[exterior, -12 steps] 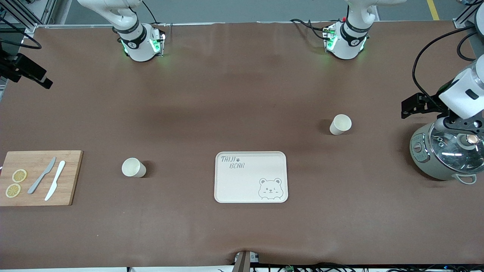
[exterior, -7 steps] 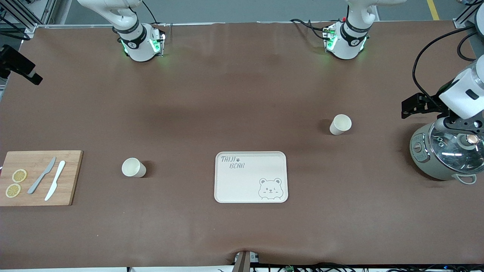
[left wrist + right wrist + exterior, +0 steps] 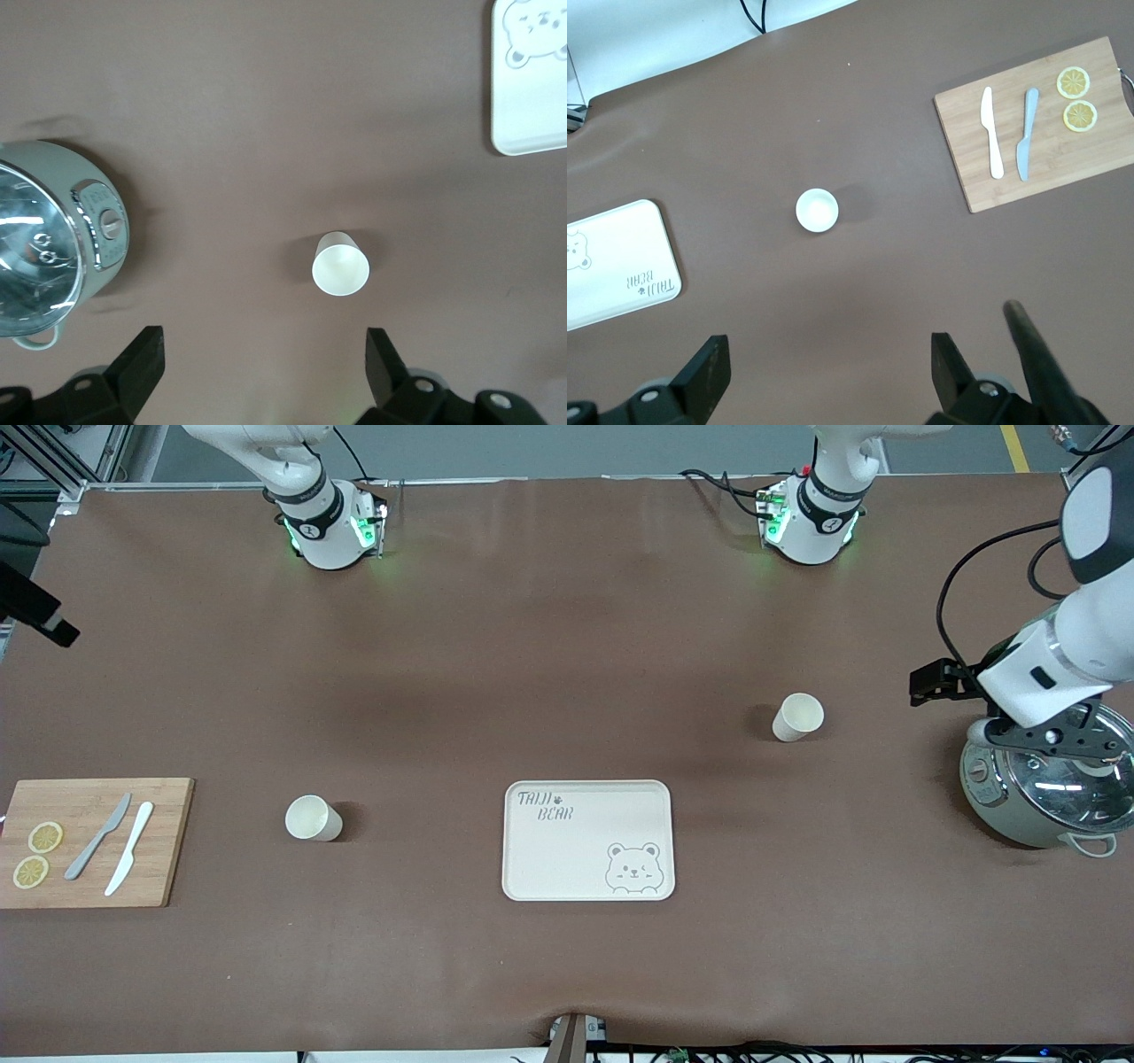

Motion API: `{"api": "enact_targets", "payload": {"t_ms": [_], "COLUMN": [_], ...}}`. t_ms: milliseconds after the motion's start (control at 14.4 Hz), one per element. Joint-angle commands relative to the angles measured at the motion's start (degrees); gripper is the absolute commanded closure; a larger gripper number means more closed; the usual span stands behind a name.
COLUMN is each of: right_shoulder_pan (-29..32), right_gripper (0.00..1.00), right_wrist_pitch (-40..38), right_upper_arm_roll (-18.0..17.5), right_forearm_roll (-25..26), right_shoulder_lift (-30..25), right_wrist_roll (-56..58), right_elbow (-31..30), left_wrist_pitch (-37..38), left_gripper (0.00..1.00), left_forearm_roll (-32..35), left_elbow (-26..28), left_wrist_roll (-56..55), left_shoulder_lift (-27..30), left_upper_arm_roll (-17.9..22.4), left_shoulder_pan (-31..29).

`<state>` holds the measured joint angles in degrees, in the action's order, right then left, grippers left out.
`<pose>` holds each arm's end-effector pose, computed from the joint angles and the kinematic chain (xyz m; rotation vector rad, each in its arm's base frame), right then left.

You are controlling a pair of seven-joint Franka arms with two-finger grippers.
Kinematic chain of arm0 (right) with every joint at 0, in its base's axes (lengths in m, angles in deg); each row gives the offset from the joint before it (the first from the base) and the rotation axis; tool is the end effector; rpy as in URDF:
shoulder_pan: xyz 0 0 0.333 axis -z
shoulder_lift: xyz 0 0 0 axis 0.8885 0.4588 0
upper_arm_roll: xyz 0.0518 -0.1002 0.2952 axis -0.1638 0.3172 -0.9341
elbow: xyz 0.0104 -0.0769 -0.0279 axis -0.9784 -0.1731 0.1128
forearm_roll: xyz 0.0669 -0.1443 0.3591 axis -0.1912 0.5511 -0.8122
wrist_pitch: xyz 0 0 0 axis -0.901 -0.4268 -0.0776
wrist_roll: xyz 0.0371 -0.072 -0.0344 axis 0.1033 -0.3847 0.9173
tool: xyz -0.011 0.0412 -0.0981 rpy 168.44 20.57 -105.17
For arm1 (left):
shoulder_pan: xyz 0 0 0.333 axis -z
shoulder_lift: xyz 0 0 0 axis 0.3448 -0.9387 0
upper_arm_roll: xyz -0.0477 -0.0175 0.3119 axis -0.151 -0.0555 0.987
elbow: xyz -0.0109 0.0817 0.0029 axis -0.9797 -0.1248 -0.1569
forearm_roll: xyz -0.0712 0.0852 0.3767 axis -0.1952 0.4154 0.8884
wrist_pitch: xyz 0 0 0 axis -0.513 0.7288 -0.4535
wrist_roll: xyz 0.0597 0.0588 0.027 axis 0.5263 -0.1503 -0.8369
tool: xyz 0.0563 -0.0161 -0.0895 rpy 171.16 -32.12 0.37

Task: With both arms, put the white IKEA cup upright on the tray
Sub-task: 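Move the left gripper from rest toward the nearby white paper cup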

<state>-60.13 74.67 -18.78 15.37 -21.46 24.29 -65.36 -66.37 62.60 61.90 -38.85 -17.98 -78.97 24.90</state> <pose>0.5435 -0.0141 0.7021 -3.0311 0.4488 -0.1758 0.5914 -0.0629 0.5396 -3.0987 0.2686 0.2038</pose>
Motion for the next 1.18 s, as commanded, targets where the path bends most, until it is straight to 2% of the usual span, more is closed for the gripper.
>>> {"api": "enact_targets", "payload": {"t_ms": [0, 139, 278, 626, 835, 1043, 1113], "right_shoulder_pan": [-0.4, 0.9, 2.5, 1.8, -2.5, -10.8, -11.3], "right_gripper": [0.00, 0.00, 0.00, 0.00, 0.00, 0.00, 0.00], "right_wrist_pitch": [1.1, 0.5, -1.7, 0.0, 0.9, 8.8, 11.9], "right_upper_arm_roll": [-0.4, -0.2, -0.2, -0.3, -0.7, -0.5, -0.5], "right_forearm_roll": [-0.1, 0.0, -0.9, 0.1, -0.5, 0.3, 1.7], "right_shoulder_lift": [2.3, 2.9, 3.1, 3.2, 3.8, 10.7, 13.9], "right_wrist_roll": [4.0, 18.8, 26.7, 21.8, 16.1, 7.4, 7.4], "right_elbow": [0.7, 0.2, -0.1, -0.1, -1.1, -1.0, -1.0], "left_wrist_pitch": [-11.6, -18.8, -20.4, -26.9, -33.6, -37.8, -38.9], "left_gripper": [0.00, 0.00, 0.00, 0.00, 0.00, 0.00, 0.00], "left_forearm_roll": [1.2, 1.0, 1.0, 0.6, 0.5, 0.5, 0.5], "left_elbow": [17.6, 26.6, 29.7, 36.5, 42.6, 45.9, 47.0], "left_wrist_roll": [0.6, 0.5, 0.5, 0.5, 0.5, 0.4, 0.4], "left_shoulder_lift": [9.4, 13.3, 13.9, 15.8, 17.7, 17.7, 17.9], "left_upper_arm_roll": [-0.4, -0.4, -0.5, -0.5, -0.5, -0.6, -0.6], "left_shoulder_pan": [0.0, -0.1, -0.2, -0.2, -0.2, -0.2, -0.2]}}
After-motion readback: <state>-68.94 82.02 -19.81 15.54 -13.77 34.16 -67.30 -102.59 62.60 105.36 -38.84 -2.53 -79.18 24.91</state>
